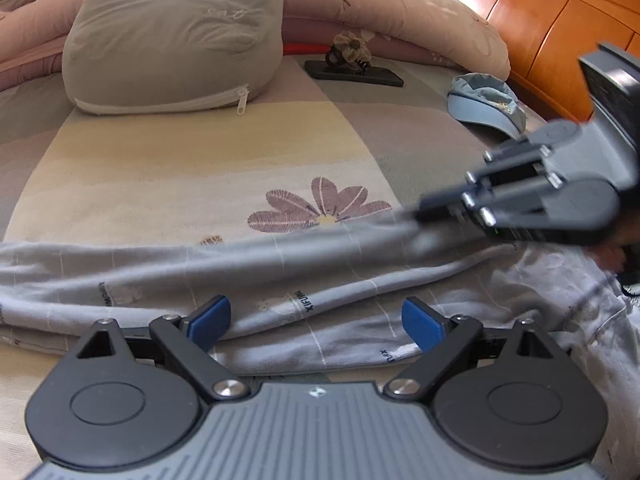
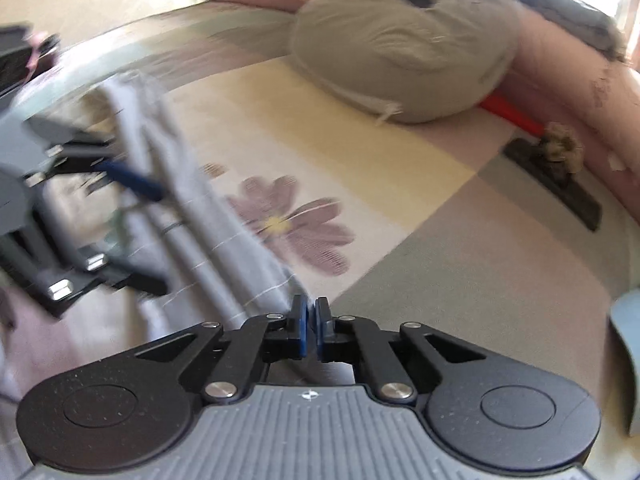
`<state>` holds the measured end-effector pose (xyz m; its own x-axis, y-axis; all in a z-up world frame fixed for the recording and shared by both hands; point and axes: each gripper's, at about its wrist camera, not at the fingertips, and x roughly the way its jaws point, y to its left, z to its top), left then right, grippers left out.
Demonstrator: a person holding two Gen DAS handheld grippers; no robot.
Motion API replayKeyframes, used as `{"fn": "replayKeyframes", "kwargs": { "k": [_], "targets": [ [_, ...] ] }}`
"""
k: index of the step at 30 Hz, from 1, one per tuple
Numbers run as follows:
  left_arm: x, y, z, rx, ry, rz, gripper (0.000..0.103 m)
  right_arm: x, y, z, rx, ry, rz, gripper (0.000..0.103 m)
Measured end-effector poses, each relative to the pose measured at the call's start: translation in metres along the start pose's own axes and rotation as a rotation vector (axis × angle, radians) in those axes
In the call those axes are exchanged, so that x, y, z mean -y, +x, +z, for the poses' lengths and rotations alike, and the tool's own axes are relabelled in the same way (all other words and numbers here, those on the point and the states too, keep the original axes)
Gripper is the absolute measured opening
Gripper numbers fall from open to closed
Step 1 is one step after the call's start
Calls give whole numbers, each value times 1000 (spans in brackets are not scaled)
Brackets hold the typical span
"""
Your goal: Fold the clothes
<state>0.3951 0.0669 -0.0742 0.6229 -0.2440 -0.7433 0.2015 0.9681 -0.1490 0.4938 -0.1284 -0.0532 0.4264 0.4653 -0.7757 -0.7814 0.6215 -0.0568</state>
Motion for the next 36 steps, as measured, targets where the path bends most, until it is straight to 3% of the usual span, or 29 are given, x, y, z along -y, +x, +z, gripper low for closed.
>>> {"fn": "replayKeyframes", "kwargs": {
  "k": [7, 9, 13, 17, 20, 27, 29, 30, 36],
  "targets": [
    [-7, -9, 11, 32, -21, 13, 92, 43, 19, 27, 42, 90, -77, 4],
    [-11, -10, 12, 37, -36, 24, 92, 53, 28, 33, 42, 90, -148, 2],
    [-15, -5, 10, 14, -42, 58, 92, 85, 30, 35, 23, 217, -145, 2],
    [-18, 0, 7, -9, -46, 57, 92, 103, -1, 23, 34, 280, -106, 13],
    [-16, 3, 8, -8, -33, 55, 92, 113, -31, 5, 24, 302, -95, 30],
    [-6, 11, 7, -31, -3, 47, 92, 123, -56, -44, -64, 288, -142, 34],
    [-5, 10, 5, -37, 6, 51, 92, 123, -59, -57, -82, 285, -141, 42],
    [-4, 9, 5, -42, 9, 56, 92, 120, -60, -61, -91, 256, -135, 49],
    [3, 9, 6, -63, 40, 76, 92, 110, -51, -75, -163, 29, -125, 51]
  ]
}}
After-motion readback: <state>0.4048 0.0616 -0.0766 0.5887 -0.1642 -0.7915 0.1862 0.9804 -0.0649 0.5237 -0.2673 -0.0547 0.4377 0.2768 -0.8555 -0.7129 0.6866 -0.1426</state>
